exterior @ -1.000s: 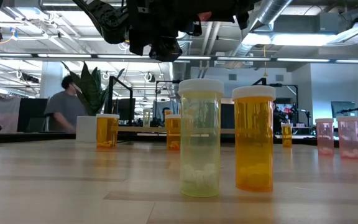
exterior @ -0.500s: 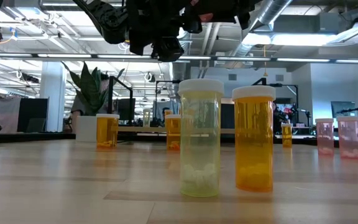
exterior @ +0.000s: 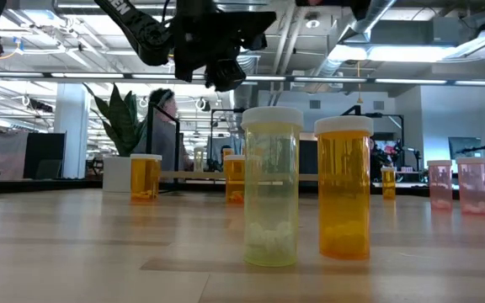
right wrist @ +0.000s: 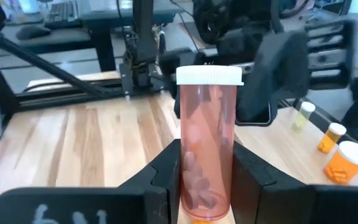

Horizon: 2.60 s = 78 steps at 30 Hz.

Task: Pick and place medicine bottles onto shelf by color
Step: Put the bottom left pink pill bottle on the shelf

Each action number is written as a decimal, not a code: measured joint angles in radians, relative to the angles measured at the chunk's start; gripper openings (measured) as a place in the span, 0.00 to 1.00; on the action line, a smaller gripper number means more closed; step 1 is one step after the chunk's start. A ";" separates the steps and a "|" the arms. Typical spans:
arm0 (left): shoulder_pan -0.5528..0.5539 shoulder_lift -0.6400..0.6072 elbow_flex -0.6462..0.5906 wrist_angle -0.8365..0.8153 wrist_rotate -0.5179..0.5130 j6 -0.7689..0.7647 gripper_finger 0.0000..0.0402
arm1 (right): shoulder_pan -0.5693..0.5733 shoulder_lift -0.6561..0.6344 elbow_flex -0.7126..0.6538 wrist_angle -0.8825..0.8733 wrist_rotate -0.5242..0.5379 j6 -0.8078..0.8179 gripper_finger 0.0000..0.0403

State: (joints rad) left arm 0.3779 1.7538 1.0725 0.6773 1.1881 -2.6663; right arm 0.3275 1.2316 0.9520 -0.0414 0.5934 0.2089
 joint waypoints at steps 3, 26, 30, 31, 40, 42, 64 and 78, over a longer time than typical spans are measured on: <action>0.011 0.000 0.000 -0.019 0.116 0.191 0.60 | 0.018 -0.031 0.000 -0.007 0.004 -0.004 0.29; -0.048 0.014 0.041 -0.304 -0.531 1.367 0.60 | 0.033 -0.034 -0.001 -0.011 0.008 -0.004 0.29; -0.037 0.034 0.060 -0.374 -0.778 1.362 0.60 | 0.033 -0.034 -0.001 -0.010 0.008 -0.004 0.29; -0.037 0.035 0.061 -0.396 -0.854 1.366 0.60 | 0.033 -0.034 -0.001 -0.011 0.008 -0.004 0.29; -0.027 0.059 0.062 -0.463 -1.209 1.385 0.60 | 0.033 -0.033 -0.001 -0.013 0.008 -0.005 0.29; -0.016 0.061 0.062 -0.428 -1.221 1.417 0.60 | 0.033 -0.033 -0.001 -0.013 0.008 -0.006 0.29; -0.002 -0.056 0.253 -0.812 -1.205 1.555 0.60 | 0.033 -0.068 -0.003 -0.107 0.011 -0.004 0.29; -0.314 -0.561 0.255 -1.457 -1.615 1.872 0.60 | -0.003 -0.088 -0.002 -0.146 0.015 0.004 0.30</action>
State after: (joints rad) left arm 0.0636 1.1929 1.3277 -0.7798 -0.4273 -0.7944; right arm 0.3244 1.1434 0.9504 -0.1873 0.6084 0.2127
